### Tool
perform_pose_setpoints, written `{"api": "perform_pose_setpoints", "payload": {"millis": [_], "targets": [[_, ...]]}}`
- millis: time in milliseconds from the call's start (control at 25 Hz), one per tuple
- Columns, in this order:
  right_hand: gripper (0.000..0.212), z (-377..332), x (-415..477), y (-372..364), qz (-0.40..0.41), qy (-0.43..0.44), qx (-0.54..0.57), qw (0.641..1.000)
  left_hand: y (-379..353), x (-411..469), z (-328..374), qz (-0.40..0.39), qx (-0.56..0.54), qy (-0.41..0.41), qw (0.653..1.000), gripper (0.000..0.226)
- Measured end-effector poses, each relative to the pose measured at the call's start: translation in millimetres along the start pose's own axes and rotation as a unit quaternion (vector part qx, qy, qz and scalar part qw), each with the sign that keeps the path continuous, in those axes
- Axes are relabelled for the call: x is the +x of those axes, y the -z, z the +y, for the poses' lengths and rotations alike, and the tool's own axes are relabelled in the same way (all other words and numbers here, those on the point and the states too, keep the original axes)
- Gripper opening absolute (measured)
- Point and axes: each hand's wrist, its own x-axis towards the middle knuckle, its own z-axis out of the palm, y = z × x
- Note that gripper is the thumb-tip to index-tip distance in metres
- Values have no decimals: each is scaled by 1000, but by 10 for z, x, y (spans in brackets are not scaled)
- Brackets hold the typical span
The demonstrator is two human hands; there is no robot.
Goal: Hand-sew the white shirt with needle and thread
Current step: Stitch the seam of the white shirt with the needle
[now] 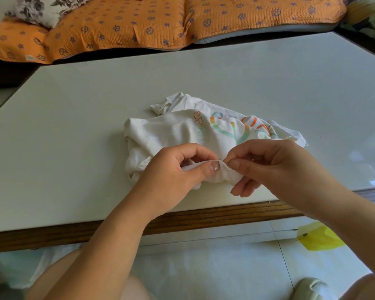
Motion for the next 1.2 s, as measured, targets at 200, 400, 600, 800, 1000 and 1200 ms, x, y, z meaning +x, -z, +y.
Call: {"api": "perform_pose_setpoints", "payload": {"millis": [200, 400, 600, 800, 1000, 1200], "targets": [[12, 42, 26, -25, 3, -15, 38, 999, -66, 12, -44, 4, -12, 10, 1000, 12], [17, 52, 51, -42, 23, 17, 8, 1000, -78, 17, -71, 23, -47, 15, 999, 20], [18, 23, 27, -56, 28, 23, 0, 999, -88, 24, -71, 42, -69, 22, 997, 23], [12, 52, 9, -77, 51, 9, -54, 997, -119, 35, -62, 44, -75, 32, 996, 21], [11, 79, 70, -54, 46, 11, -61, 997, -115, 32, -45, 42, -80, 20, 996, 25], [11, 60, 77, -24, 36, 14, -55, 998, -85, 27, -53, 22, -119, 31, 992, 32]]}}
